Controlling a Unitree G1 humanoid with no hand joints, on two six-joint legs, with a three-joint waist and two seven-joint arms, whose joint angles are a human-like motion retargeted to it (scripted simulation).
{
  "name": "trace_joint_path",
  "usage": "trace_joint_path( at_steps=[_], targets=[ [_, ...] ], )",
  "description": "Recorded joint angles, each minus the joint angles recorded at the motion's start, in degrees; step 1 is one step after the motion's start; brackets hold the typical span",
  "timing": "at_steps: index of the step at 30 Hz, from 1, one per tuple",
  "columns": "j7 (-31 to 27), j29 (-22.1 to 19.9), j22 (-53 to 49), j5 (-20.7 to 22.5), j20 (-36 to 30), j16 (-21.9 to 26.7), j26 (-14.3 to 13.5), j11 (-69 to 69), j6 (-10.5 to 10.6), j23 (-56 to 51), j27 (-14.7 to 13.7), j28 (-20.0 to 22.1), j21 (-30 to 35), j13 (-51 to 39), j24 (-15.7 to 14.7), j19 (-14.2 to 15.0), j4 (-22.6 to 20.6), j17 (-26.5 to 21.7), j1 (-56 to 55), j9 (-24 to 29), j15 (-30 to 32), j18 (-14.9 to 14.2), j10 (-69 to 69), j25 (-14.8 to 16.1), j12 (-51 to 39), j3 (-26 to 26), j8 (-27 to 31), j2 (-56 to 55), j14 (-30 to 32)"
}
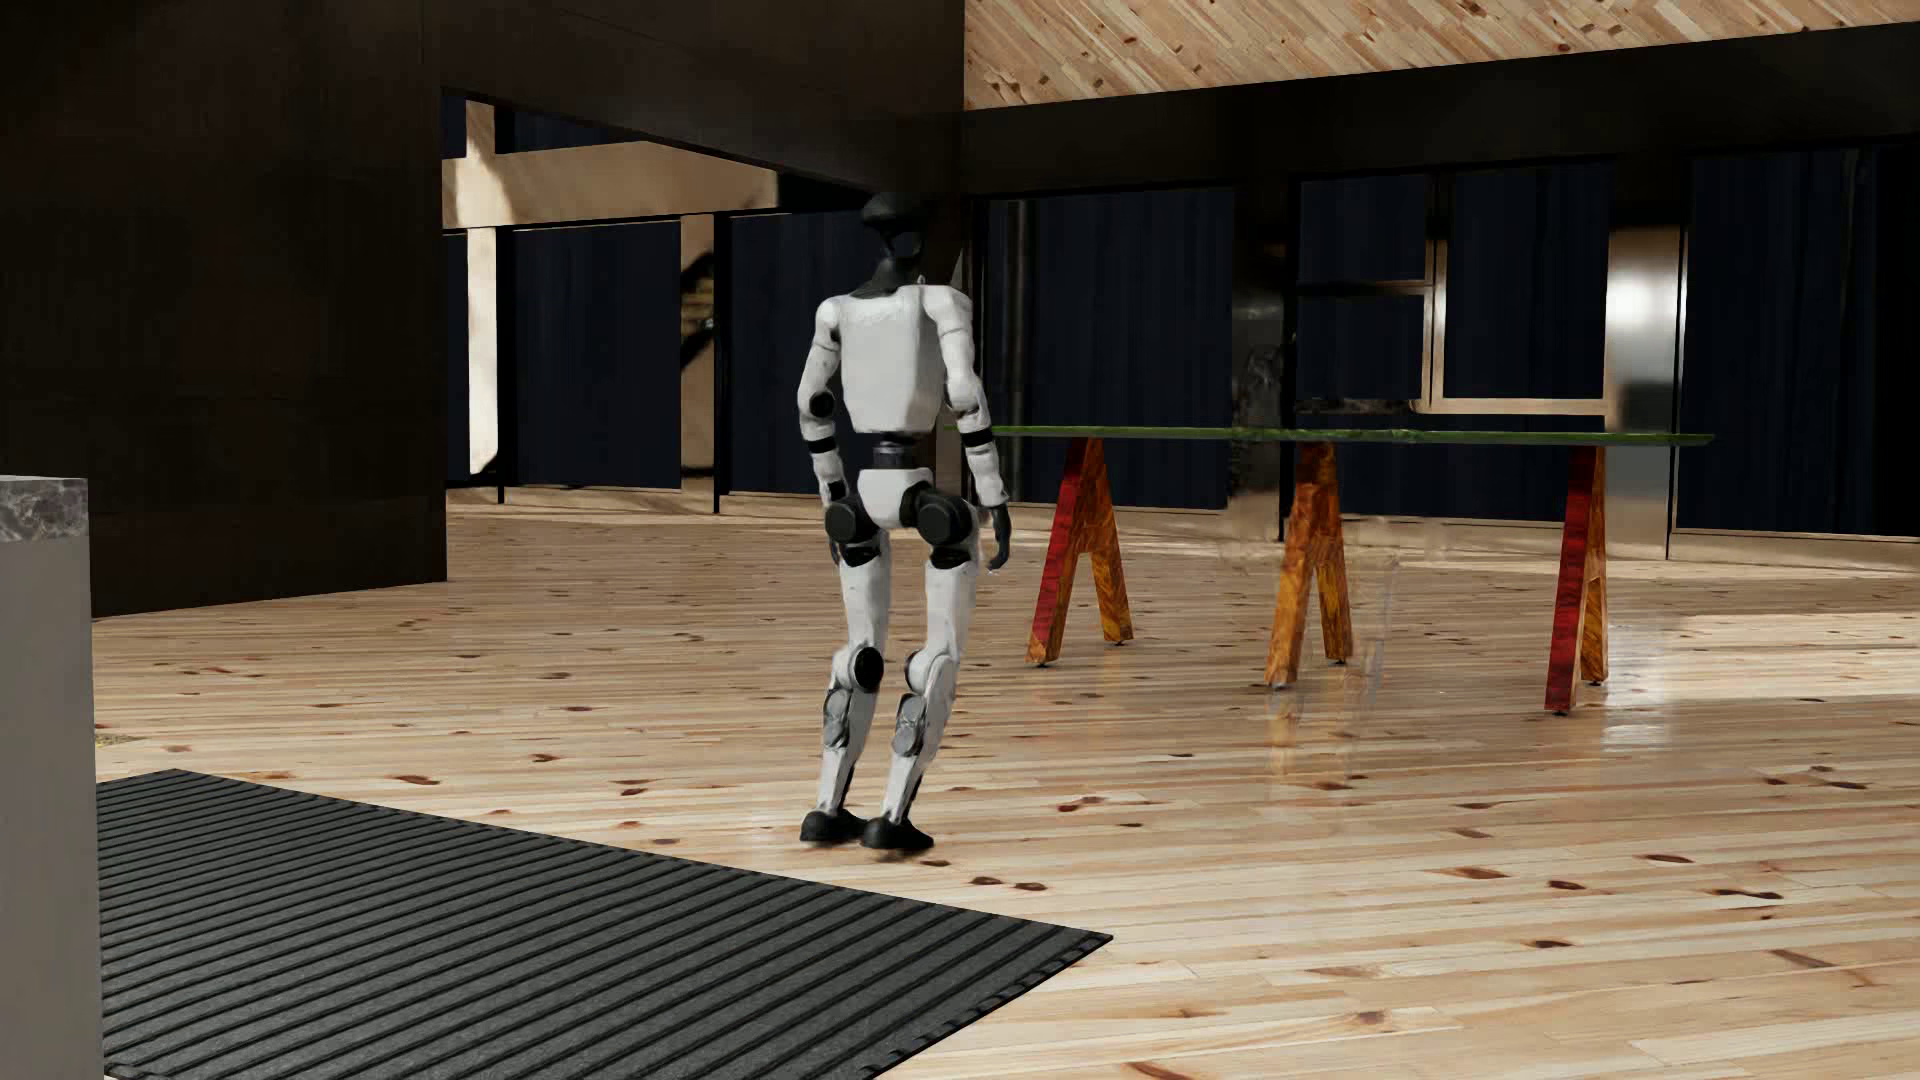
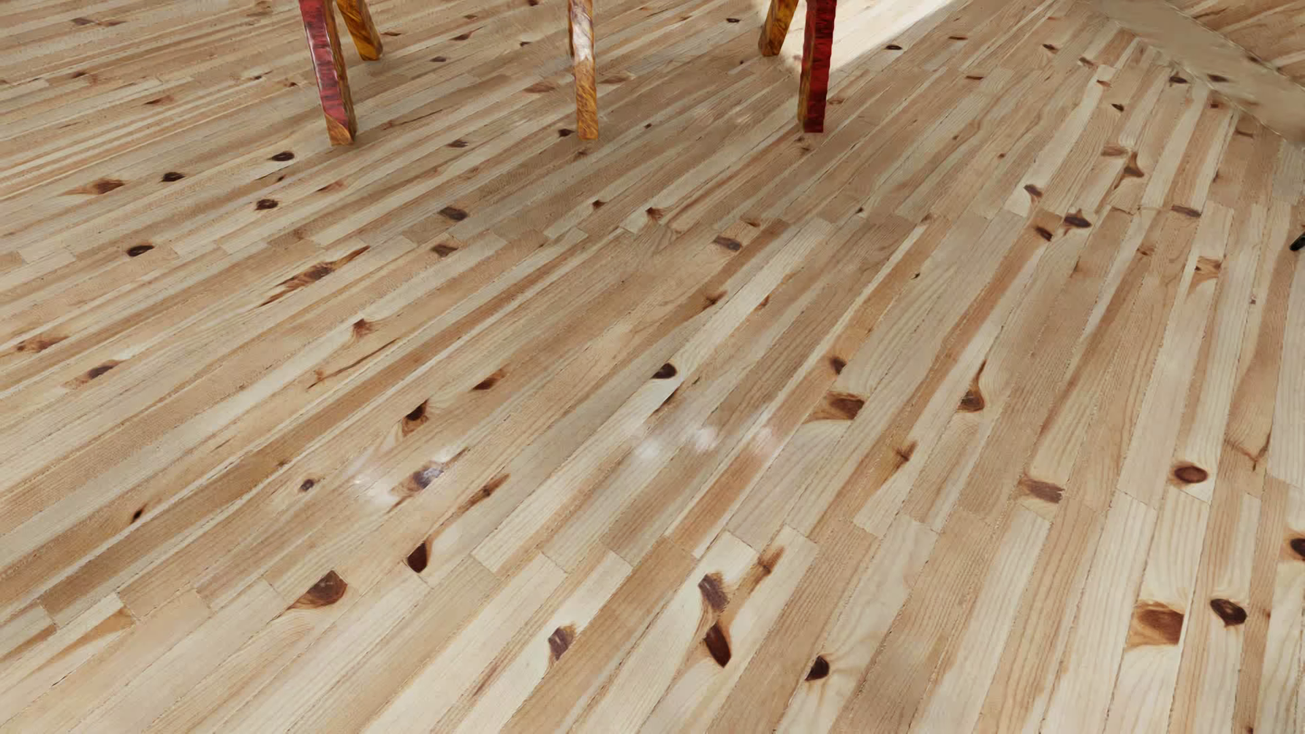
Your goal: Approach the dark gray table
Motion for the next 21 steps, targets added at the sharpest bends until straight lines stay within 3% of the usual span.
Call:
trace_joint_path(
  at_steps=[12, 14, 18, 21],
  targets=[
    [0.0, 0.0, 1.38, -0.6, -0.72, 0.48, 0.0, 2.1, -0.6, -1.58, 0.0, 0.0, -1.66, 2.32, 0.0, 0.0, -1.35, -0.56, -0.85, -0.51, -3.77, 0.0, -0.98, 0.0, 2.76, 0.34, 0.0, -1.69, -1.57],
    [0.0, 0.0, 2.49, -0.63, -1.53, 0.59, 0.0, 7.64, -0.6, -2.12, 0.0, 0.0, -2.43, 3.05, 0.0, 0.0, -2.0, -0.91, -0.68, 0.13, -2.49, 0.0, -0.48, 0.0, 3.2, -0.48, 0.0, -4.79, -1.18],
    [0.0, 0.0, 2.14, -1.61, -1.83, 0.88, 0.0, 35.71, -0.56, -1.23, 0.0, 0.0, -3.63, 4.02, 0.0, 0.0, -2.55, -1.27, 1.56, 3.08, 9.79, 0.0, 0.94, 0.0, 3.58, -3.16, 0.0, -19.95, -2.34],
    [0.0, 0.0, 1.48, -2.57, -0.65, 1.61, 0.0, 43.89, -0.82, -0.11, 0.0, 0.0, -4.05, 6.86, 0.0, 0.0, -2.2, -0.71, 3.45, 4.54, 5.44, 0.0, 1.19, 0.0, 2.85, -6.87, 0.0, -29.67, -3.39]
  ],
)
